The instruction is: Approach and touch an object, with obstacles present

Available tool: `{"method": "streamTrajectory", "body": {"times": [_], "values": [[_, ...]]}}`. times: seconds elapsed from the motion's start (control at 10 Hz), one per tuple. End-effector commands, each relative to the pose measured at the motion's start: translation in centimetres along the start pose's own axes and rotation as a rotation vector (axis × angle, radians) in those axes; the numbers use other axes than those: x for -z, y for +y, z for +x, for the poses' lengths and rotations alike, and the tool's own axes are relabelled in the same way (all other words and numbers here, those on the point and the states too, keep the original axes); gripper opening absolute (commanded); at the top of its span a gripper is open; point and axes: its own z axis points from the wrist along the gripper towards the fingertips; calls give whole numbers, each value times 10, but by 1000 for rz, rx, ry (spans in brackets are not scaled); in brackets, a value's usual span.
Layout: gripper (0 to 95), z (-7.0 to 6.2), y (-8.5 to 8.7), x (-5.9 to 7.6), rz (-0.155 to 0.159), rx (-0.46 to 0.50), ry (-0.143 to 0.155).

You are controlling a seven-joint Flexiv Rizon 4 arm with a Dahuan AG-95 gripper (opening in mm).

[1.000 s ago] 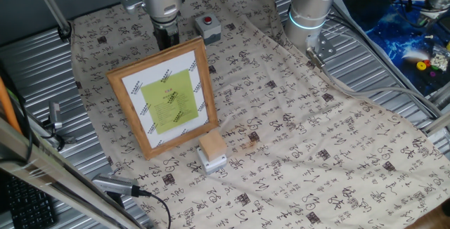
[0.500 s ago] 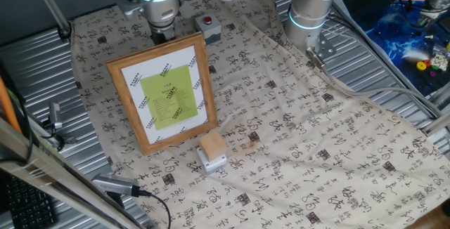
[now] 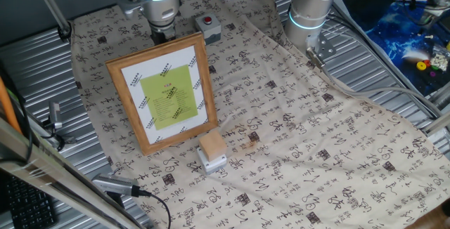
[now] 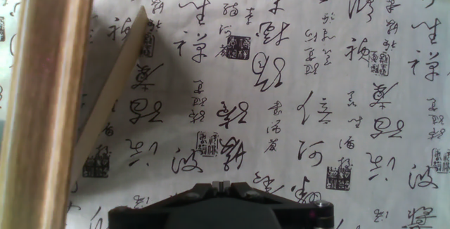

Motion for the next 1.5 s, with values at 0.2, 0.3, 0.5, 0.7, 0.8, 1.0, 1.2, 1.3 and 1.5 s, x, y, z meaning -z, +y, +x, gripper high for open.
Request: {"method": "streamTrajectory", "body": {"times": [0.2, 0.3, 0.5, 0.7, 0.8, 1.0, 1.2, 1.3, 1.5], "values": [[0, 0, 0, 0, -1, -1, 0], [0, 0, 0, 1, -1, -2, 0], [0, 0, 0, 1, -1, -4, 0], [0, 0, 0, 1, 2, -7, 0], [0, 0, 0, 1, 5, -9, 0], [0, 0, 0, 1, 6, -7, -4], [0, 0, 0, 2, 6, -7, -5], [0, 0, 1, 2, 7, -6, -4], [0, 0, 1, 2, 7, -6, -3]]}}
